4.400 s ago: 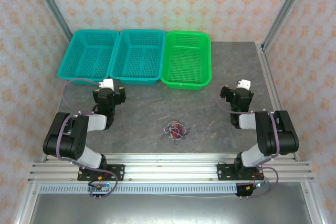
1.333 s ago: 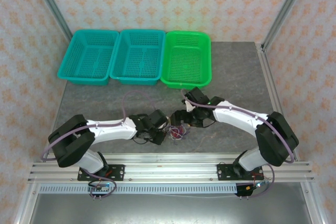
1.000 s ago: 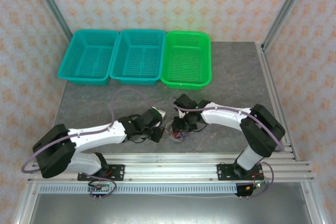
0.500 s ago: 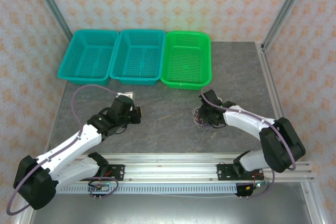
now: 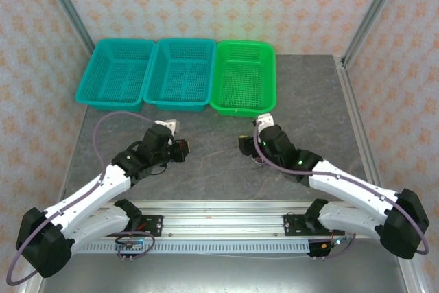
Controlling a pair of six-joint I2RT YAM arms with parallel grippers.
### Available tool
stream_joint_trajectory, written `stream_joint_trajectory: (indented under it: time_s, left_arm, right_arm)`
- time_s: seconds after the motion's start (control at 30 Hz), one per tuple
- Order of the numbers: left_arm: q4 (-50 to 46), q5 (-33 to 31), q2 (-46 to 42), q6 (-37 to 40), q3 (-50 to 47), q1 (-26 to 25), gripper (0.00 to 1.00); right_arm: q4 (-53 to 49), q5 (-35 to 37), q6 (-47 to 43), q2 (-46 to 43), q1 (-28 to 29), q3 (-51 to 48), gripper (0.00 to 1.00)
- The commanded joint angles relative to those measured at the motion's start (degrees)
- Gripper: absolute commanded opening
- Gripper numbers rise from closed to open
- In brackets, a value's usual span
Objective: Untangle the cables
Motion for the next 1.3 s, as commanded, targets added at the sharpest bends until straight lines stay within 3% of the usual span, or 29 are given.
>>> stream_joint_trajectory:
  time_s: [0.0,0.07,0.1,0.13,0.17,0.27,0.33,0.47,0.53,0.6,0.7,0.77,0.83,0.97,1.27]
  left_arm:
    - [1.3,1.4,-0.5,0.9,0.5,0.1,0.0]
    - [2.9,3.9,0.3,2.4,0.3,0.1,0.0]
    - [4.3,5.5,1.0,2.9,0.3,-0.2,0.0]
    - [6.4,7.0,1.9,2.9,0.3,-0.7,0.0]
    - [8.4,8.1,2.8,2.6,0.4,-1.5,0.06]
    - [11.8,7.6,5.1,2.6,1.2,-4.3,0.33]
    - [12.3,7.0,6.8,3.4,2.3,-5.2,0.45]
    - [13.0,7.5,9.9,4.8,4.4,-5.7,0.56]
    - [13.0,7.8,10.7,5.9,5.0,-5.9,0.61]
    - [12.4,7.4,10.9,7.9,5.3,-6.0,0.64]
    - [10.7,6.1,9.3,12.8,5.3,-6.3,0.72]
    - [9.7,6.1,7.2,18.3,5.6,-7.0,0.83]
    - [10.6,7.5,4.7,27.1,5.0,-8.8,1.0]
    - [11.2,6.1,0.3,47.6,3.1,-14.9,1.0]
    - [11.5,-6.0,3.1,56.9,4.6,-16.6,1.0]
  right_arm:
    - [8.3,8.1,-13.8,1.3,2.0,-2.1,0.87]
    - [4.5,16.2,-6.0,3.3,1.2,-0.4,0.91]
    - [2.1,15.0,-2.6,4.0,-0.1,0.5,0.92]
    - [-2.0,9.5,3.0,5.1,-2.8,1.5,0.92]
    - [-5.5,5.5,8.8,6.2,-5.5,2.1,0.92]
    - [-13.7,-5.7,20.9,11.1,-13.8,2.9,0.95]
    - [-13.9,-12.7,22.8,14.0,-16.1,2.4,0.94]
    - [-8.5,-23.0,23.8,19.6,-16.1,1.9,0.91]
    - [-7.6,-22.2,22.8,22.5,-16.1,2.6,0.83]
    - [-7.1,-19.6,20.1,24.9,-16.1,3.1,0.63]
    - [-8.9,-20.0,14.3,26.7,-16.1,5.3,0.21]
    - [-10.9,-23.6,10.4,26.2,-16.1,7.1,0.06]
    - [-12.6,-27.5,7.2,24.7,-16.1,8.4,0.0]
    - [-14.3,-37.7,2.3,19.3,-15.9,10.7,0.0]
    - [-24.0,-44.7,-8.9,11.8,-10.2,17.1,0.0]
